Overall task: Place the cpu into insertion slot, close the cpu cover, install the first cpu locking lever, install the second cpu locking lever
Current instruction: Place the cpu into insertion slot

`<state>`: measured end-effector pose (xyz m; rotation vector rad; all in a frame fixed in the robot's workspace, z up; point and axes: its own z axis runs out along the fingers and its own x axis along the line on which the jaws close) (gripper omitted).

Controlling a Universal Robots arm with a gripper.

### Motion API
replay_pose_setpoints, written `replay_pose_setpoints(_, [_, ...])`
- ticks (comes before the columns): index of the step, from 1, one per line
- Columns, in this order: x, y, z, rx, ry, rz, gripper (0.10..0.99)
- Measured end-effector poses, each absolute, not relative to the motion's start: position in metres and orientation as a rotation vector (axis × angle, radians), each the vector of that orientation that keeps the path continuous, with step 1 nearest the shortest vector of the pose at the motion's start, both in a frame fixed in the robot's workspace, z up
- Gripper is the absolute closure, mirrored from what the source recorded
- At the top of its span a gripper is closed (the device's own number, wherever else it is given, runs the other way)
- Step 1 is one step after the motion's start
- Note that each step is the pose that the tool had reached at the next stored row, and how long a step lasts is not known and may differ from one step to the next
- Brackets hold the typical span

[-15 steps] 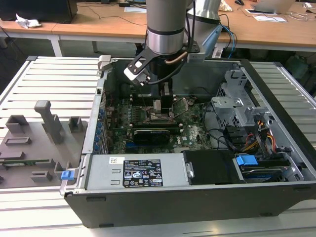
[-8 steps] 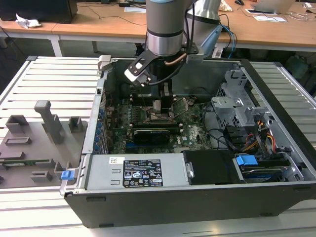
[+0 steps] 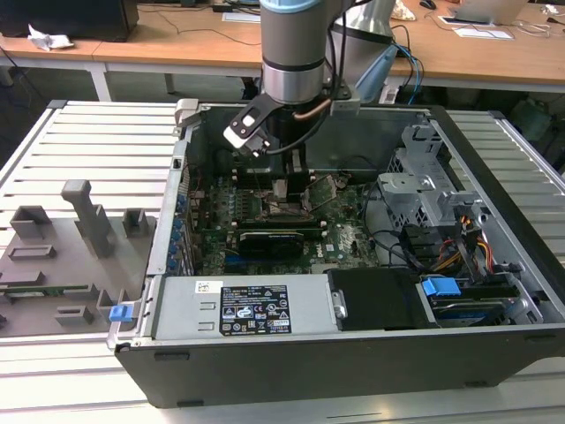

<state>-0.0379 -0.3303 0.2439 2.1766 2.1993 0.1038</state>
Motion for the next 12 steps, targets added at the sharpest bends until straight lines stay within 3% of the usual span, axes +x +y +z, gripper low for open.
replay_pose_setpoints(12, [-0.042, -0.327, 0.230, 2.161, 2.216, 0.104, 0.545])
